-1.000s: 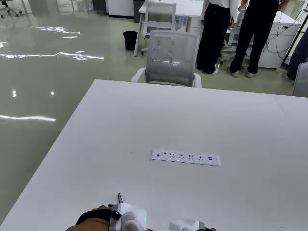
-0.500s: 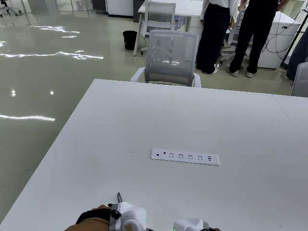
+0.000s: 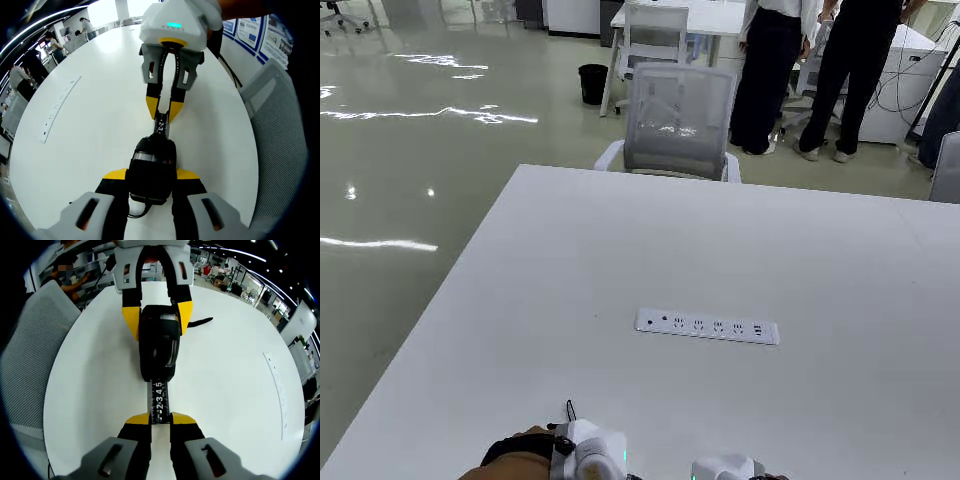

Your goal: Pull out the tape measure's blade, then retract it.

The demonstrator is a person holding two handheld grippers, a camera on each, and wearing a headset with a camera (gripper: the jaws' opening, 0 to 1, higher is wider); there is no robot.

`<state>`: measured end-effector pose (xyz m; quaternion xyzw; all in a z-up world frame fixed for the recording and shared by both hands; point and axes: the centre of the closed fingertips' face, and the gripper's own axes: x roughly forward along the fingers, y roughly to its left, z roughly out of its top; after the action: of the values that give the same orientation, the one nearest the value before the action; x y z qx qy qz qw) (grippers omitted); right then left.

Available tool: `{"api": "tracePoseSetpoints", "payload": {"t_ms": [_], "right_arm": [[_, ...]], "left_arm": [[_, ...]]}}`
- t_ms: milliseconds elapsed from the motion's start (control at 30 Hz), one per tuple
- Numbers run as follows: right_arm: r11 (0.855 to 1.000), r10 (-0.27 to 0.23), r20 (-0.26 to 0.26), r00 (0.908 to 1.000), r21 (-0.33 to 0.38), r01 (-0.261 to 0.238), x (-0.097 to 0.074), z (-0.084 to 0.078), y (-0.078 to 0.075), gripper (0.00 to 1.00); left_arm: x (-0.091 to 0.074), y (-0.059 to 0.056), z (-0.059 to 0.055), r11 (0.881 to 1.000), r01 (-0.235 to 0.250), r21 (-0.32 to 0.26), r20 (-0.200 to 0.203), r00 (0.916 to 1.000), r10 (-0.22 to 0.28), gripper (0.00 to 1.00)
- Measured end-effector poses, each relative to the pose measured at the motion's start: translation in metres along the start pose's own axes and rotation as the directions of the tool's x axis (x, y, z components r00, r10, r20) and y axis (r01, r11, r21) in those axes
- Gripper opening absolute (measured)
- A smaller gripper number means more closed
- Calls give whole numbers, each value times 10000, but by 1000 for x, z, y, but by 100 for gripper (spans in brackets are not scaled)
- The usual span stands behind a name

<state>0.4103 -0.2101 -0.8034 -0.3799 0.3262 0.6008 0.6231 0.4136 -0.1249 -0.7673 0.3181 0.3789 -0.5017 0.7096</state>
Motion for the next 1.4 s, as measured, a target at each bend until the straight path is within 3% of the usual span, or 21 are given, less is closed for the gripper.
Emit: {"api": "tracePoseSetpoints", "payload": {"t_ms": [1400], "right_arm": [[9998,-69,-318,9995,159,74,-18,-34,-2,11]], "left_arm": [[1,1,0,9998,-26,-200,14,10000,26,28]]}}
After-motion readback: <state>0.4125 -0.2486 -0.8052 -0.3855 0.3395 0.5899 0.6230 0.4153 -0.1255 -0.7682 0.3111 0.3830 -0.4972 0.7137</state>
